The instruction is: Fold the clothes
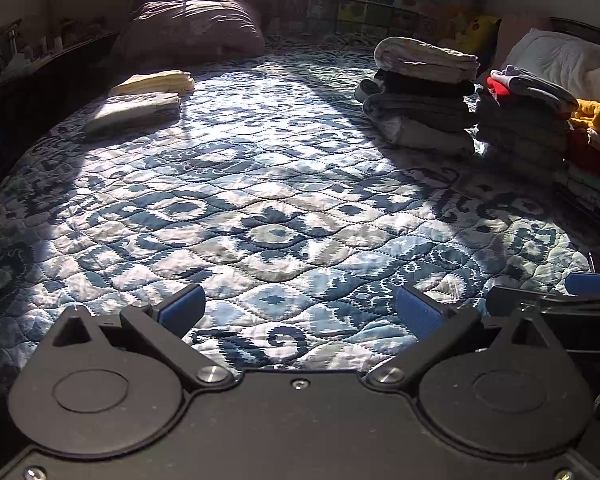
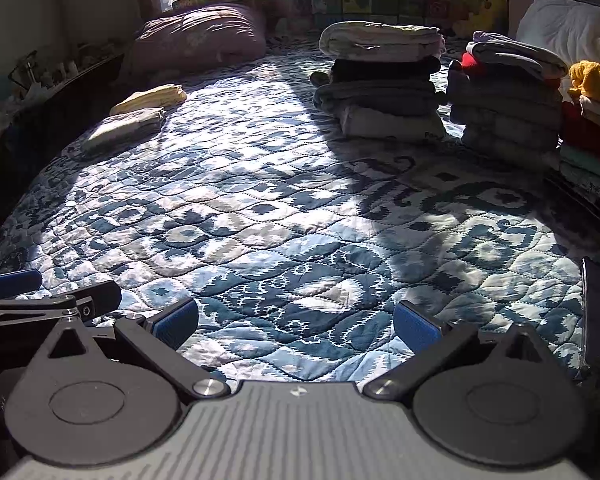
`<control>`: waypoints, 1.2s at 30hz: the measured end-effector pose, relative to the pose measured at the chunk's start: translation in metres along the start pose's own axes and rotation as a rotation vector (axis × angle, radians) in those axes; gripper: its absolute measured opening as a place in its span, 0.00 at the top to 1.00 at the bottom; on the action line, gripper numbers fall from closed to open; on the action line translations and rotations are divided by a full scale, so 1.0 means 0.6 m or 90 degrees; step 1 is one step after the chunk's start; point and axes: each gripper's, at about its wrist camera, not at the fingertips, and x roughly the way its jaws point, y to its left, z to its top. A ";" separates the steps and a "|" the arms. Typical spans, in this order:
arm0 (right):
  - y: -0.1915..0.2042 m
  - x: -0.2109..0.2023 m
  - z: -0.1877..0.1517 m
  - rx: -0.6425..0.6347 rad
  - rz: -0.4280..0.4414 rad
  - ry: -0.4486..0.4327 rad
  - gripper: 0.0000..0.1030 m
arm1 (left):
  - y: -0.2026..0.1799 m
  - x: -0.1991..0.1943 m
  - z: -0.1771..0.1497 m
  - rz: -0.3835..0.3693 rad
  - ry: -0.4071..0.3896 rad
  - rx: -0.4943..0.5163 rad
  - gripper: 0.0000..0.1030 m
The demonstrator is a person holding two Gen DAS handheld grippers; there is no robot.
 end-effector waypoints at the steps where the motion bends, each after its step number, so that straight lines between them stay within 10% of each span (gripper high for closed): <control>1: 0.000 -0.002 0.000 0.002 0.001 -0.004 0.00 | 0.000 0.003 -0.002 0.000 0.000 0.001 0.00; 36: -0.005 0.012 -0.004 0.008 0.001 0.012 0.00 | -0.031 0.018 0.016 0.008 0.018 0.007 0.00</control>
